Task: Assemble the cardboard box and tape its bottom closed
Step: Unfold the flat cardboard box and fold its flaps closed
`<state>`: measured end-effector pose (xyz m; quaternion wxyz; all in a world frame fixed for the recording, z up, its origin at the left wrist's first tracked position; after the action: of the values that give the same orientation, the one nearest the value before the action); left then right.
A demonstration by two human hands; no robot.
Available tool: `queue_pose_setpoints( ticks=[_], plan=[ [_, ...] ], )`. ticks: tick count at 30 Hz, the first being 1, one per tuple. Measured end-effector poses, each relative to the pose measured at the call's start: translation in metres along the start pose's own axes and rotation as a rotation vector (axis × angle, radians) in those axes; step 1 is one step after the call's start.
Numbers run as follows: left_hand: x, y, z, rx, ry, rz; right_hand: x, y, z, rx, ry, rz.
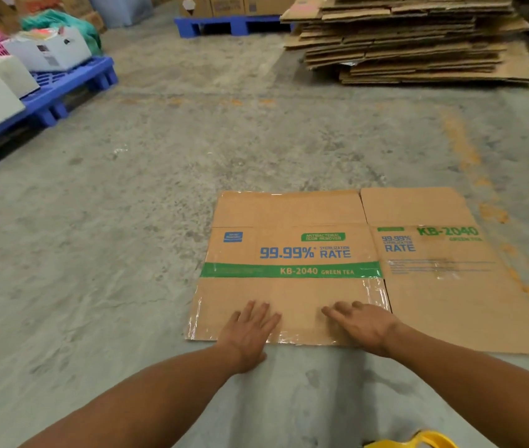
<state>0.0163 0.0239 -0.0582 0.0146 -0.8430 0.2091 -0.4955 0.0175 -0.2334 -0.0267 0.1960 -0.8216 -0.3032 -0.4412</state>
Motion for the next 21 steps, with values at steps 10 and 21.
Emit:
queue_pose_setpoints(
  ticks=[10, 21],
  plan=[
    [-0.002, -0.027, 0.027, 0.322, -0.112, -0.467, -0.045, 0.075, -0.062, -0.572, 0.126, 0.5],
    [-0.034, -0.057, 0.037, 0.646, -0.072, -0.585, -0.098, 0.131, -0.119, -0.871, 0.202, 0.658]
  ],
)
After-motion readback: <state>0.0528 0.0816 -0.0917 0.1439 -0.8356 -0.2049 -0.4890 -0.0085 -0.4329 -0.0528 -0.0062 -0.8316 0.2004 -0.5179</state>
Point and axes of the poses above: each hand's wrist, its own z-axis towards the middle knuckle, its own x-axis out of the back of the hand, y = z × x, the point moved 1 cm from there along z, towards the middle knuckle, and after that the axes turned 13 degrees about x, right-handed, at the moved point
